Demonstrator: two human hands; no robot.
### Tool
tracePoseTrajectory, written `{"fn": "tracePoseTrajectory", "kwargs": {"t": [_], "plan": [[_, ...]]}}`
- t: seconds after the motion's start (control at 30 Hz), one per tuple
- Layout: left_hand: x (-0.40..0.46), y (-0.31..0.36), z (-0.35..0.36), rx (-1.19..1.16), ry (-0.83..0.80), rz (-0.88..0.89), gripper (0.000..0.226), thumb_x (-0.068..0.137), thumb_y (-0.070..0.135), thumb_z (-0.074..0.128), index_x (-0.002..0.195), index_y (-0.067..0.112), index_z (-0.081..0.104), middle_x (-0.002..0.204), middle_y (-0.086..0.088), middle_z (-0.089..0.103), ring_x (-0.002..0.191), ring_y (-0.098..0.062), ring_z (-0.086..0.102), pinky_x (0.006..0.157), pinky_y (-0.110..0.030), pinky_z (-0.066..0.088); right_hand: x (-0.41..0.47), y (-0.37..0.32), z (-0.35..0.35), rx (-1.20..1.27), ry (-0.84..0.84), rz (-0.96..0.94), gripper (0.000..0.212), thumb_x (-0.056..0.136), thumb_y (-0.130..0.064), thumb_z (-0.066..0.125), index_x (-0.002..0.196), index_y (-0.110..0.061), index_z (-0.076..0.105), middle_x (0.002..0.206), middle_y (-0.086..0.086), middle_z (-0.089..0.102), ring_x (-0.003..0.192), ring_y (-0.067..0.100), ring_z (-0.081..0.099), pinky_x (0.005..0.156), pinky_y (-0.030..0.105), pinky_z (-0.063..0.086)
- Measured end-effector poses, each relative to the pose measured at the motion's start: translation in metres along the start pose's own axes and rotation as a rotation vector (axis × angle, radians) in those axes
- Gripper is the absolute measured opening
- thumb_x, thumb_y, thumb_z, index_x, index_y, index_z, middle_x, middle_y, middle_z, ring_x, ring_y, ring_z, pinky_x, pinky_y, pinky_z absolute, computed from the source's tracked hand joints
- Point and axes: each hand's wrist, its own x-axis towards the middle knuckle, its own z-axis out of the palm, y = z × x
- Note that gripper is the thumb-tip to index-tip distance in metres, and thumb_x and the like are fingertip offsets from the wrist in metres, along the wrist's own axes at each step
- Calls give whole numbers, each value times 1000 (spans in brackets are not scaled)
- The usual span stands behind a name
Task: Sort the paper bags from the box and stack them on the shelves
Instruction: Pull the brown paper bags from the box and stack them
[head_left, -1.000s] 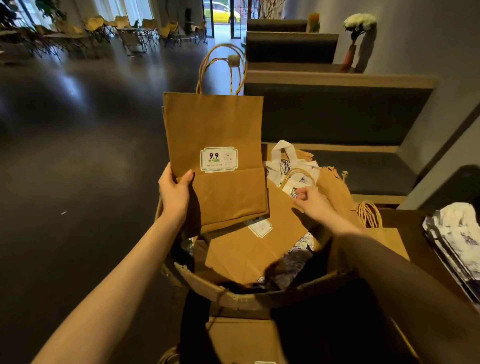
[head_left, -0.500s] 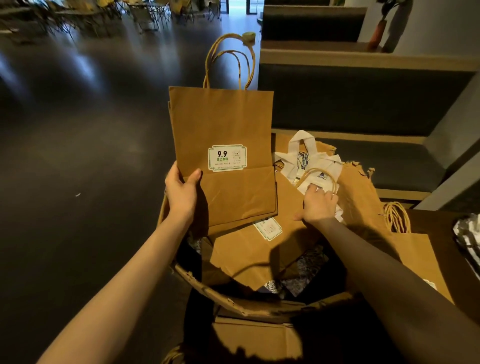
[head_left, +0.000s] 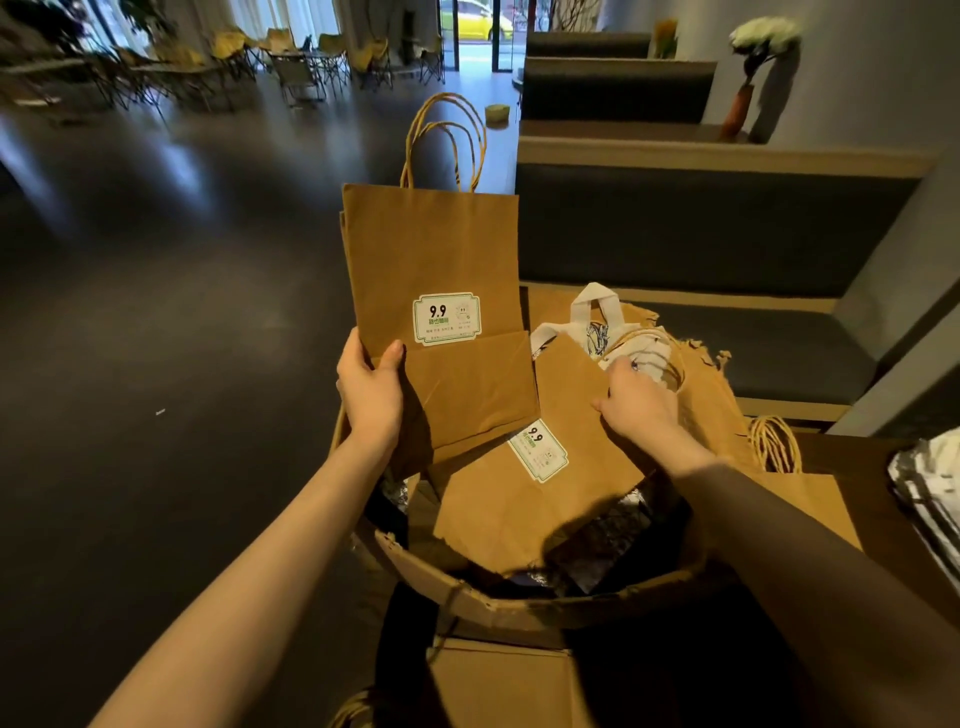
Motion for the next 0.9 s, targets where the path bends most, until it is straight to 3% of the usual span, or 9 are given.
{"fn": "tracePoseTrajectory", "kwargs": {"t": [0.07, 0.2, 0.33, 0.47, 0.7, 0.9], "plan": [[-6, 11, -1, 1, 21, 24, 30, 96, 17, 49, 127, 18, 49, 122, 4, 58, 114, -14, 54, 104, -43, 42, -8, -2, -17, -25, 84, -12, 34, 94, -26, 51, 124, -13, 41, 104, 9, 64, 96, 29, 62, 76, 38, 48], [-18, 37, -1, 13, 86, 105, 23, 97, 17, 46, 120, 20, 51, 110, 12, 55, 103, -6, 53, 102, -37, 43, -28, 0, -54, 8, 205, -33, 32, 95, -23, 50, 125, -13, 45, 101, 7, 65, 92, 27, 64, 68, 36, 45], [-29, 64, -1, 90, 86, 176, 24, 100, 18, 40, 123, 18, 50, 116, 6, 59, 100, -5, 51, 92, -28, 39, -52, -2, -94, 15, 290, -95, 32, 96, -25, 49, 126, -14, 44, 102, 6, 66, 93, 28, 65, 76, 40, 49], [-32, 86, -2, 182, 99, 241, 23, 101, 19, 39, 121, 16, 49, 120, -3, 61, 108, -21, 58, 87, -30, 40, -74, -2, -133, -126, 387, -280, 23, 99, -25, 45, 120, -16, 46, 96, 3, 67, 87, 22, 63, 81, 33, 44], [-39, 118, -2, 192, 111, 359, 28, 100, 19, 41, 127, 14, 48, 122, -6, 61, 112, -26, 57, 92, -32, 40, -92, 8, -179, -231, 456, -354, 25, 98, -26, 46, 122, -22, 48, 98, 1, 66, 89, 19, 62, 87, 32, 44], [-43, 131, -3, 201, 140, 494, 32, 100, 14, 41, 131, 17, 46, 126, -7, 60, 113, -27, 58, 98, -40, 43, -96, 6, -180, -163, 397, -329, 32, 98, -30, 46, 128, -22, 50, 103, 1, 67, 94, 19, 63, 91, 33, 45]]}}
